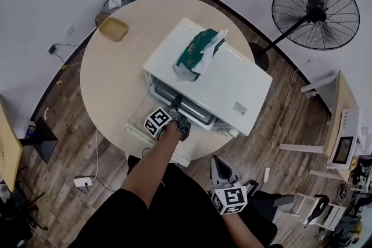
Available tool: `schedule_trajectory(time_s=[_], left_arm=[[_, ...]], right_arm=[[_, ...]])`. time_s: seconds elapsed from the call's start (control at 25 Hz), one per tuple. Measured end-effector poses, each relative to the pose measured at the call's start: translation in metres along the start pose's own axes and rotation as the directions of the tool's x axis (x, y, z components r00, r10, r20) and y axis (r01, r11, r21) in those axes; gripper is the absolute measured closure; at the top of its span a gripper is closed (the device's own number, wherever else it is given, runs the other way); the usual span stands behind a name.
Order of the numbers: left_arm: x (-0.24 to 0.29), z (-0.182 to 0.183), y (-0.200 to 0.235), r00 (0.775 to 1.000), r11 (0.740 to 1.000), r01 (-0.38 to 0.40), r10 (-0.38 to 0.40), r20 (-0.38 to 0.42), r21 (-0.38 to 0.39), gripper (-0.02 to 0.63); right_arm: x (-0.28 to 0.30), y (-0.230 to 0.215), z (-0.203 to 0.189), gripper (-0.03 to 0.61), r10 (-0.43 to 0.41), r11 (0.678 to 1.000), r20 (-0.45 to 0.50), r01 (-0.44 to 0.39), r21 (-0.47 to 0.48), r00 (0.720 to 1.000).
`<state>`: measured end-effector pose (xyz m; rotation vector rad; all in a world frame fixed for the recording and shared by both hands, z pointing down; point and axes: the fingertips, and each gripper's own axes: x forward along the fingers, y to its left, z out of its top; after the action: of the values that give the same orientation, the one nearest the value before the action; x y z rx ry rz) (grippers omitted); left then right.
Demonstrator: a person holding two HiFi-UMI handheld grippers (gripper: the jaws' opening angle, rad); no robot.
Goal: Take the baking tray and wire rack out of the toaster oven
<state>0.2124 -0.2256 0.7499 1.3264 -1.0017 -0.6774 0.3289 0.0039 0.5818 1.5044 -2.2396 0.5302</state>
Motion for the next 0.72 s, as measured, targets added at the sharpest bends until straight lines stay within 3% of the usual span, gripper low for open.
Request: schedule_trajectory(time_s=[0.72], left_arm=[[-0.101,0.004,0.021,1.000,1.000,-0.022,0.022,0.015,-0.012,0.581]], right_arm=[[-0.017,0.051,0.009,0.578,0.085,0.996,0.051,-0.084,-0.021,0.995]])
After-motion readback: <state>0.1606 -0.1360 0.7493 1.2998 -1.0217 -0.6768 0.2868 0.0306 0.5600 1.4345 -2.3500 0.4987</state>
